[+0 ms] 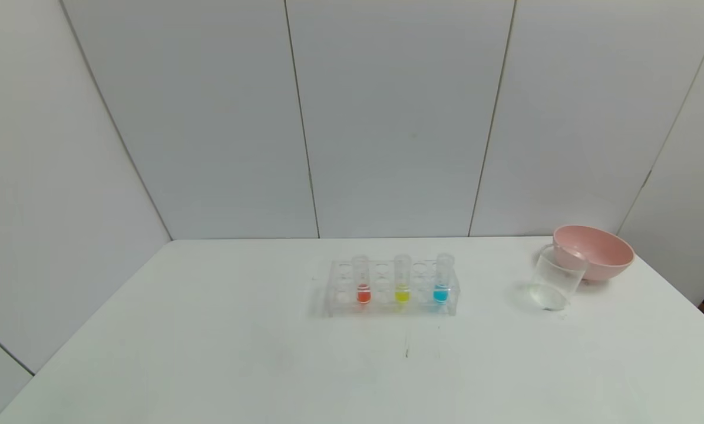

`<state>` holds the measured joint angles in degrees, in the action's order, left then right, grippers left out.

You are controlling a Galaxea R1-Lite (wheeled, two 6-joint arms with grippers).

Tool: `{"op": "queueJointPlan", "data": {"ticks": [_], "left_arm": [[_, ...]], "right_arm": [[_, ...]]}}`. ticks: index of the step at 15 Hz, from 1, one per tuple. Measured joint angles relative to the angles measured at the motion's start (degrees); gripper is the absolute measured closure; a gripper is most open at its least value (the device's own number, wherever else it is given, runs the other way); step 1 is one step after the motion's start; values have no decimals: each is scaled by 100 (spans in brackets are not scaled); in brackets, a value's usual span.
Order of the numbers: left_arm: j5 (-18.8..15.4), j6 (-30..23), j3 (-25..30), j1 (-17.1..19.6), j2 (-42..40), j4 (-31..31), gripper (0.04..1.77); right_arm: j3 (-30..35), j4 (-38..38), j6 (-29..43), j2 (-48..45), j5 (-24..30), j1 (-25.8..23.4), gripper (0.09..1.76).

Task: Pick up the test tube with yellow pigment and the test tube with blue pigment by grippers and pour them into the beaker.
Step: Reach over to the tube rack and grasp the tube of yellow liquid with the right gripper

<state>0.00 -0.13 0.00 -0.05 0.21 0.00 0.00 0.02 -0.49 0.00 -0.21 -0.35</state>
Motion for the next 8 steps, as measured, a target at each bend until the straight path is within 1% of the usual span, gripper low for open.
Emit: {"op": "queueJointPlan", "data": {"ticks": [8], "left_arm": [[0,0,0,2,0,0,5]], "right_arm": [[0,5,5,0,-4,2,14]]}}
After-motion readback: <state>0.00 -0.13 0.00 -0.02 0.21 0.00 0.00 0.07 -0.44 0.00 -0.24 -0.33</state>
